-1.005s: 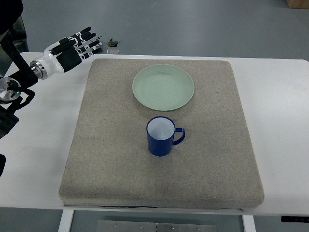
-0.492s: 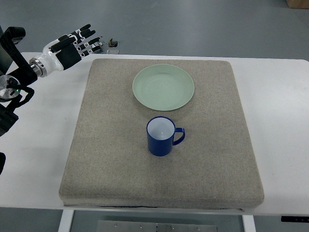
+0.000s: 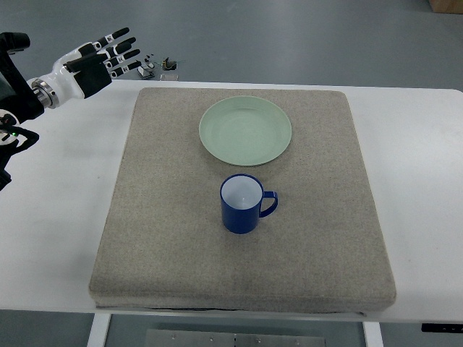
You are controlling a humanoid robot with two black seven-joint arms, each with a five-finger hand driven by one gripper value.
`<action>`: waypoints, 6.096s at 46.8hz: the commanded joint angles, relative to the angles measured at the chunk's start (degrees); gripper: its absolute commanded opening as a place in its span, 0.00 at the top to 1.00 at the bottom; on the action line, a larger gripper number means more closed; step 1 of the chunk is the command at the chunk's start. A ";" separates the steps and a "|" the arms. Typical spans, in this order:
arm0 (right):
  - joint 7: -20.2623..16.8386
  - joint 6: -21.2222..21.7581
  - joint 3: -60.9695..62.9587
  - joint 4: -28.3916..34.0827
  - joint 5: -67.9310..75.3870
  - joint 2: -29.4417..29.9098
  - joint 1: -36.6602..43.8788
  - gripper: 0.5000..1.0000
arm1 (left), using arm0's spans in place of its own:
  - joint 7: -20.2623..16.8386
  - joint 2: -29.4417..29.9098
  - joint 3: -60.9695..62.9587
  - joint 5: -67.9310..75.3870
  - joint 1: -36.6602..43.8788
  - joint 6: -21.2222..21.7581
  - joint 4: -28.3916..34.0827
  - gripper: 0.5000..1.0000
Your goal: Place cup left of plate with left hand
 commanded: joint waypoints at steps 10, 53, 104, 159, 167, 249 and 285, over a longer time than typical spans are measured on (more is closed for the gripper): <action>0.00 0.00 0.00 0.00 -0.01 0.00 0.00 0.13 | -4.42 1.24 0.15 3.61 5.37 0.02 -11.09 0.01; 0.00 0.00 0.00 0.00 -0.01 0.00 0.00 0.13 | -13.47 -2.54 0.15 37.45 22.77 0.02 -36.76 0.01; 0.00 0.00 0.00 -0.09 -0.01 0.00 0.00 0.13 | -13.03 -9.31 4.90 44.83 23.39 0.02 -33.07 0.02; 0.00 0.00 0.00 0.00 -0.01 0.00 0.00 0.13 | -13.38 -7.38 -16.10 44.75 21.72 2.84 -30.09 1.00; 0.00 0.00 0.00 0.00 -0.01 0.00 0.00 0.13 | -13.47 -6.41 -18.92 44.57 19.61 7.32 -24.46 1.00; 0.00 0.00 0.00 0.00 -0.01 0.00 0.00 0.13 | -15.84 -6.32 -13.21 35.79 20.22 9.00 -15.93 0.01; 0.00 0.00 0.00 0.00 -0.01 0.00 0.00 0.13 | 1.29 1.33 -13.03 5.73 12.67 3.29 -15.05 0.00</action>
